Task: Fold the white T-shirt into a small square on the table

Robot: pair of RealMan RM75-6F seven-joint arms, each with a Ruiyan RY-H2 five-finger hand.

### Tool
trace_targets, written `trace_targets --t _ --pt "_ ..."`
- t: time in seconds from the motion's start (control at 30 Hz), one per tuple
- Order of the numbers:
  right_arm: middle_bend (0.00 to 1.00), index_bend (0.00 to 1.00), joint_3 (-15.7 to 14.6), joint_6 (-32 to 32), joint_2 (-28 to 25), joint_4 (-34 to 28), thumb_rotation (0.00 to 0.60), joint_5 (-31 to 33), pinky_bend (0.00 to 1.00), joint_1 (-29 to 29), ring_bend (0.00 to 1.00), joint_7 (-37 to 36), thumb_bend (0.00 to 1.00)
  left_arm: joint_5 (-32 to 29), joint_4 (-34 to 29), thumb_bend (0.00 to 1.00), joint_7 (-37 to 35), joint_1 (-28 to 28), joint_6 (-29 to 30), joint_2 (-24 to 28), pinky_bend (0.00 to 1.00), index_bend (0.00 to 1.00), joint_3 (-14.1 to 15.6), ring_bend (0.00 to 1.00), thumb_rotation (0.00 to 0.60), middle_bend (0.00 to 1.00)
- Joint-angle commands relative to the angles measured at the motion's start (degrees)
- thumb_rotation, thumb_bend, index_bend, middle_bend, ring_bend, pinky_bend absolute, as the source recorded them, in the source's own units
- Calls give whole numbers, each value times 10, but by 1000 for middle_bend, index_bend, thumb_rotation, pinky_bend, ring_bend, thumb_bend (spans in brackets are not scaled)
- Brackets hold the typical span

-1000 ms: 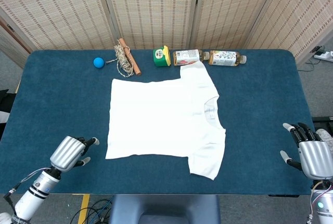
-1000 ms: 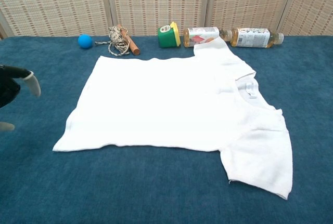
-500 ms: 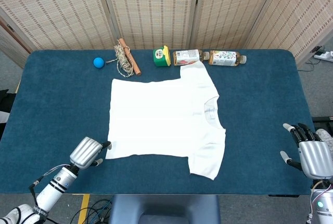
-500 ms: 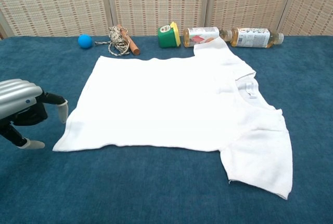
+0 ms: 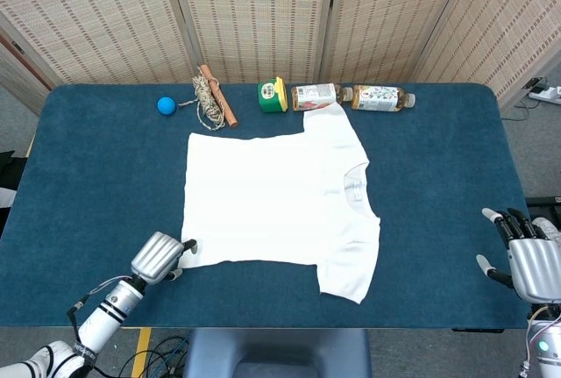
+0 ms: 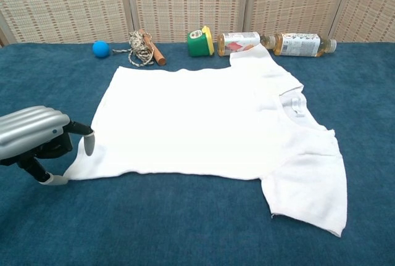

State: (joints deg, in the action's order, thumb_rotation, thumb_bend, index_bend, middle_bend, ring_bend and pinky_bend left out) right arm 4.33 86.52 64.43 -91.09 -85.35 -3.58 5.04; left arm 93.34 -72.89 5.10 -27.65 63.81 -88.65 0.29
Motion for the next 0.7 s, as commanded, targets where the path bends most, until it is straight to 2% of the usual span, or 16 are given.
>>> trace_targets --t 0.03,0.57,0.7 --pt "236 185 -1 0 0 0 600 1 314 1 186 0 234 -4 4 74 1 -2 -2 -4 1000 480 1 879 600 982" --pt "236 185 -1 -1 1 3 600 5 314 4 186 -4 233 -31 23 76 0 -14 -16 -22 1000 501 -3 879 600 982" --pt "236 185 -1 0 1 4 600 5 314 5 186 -4 234 -35 25 124 -4 -17 -16 -24 1000 514 -4 879 600 982"
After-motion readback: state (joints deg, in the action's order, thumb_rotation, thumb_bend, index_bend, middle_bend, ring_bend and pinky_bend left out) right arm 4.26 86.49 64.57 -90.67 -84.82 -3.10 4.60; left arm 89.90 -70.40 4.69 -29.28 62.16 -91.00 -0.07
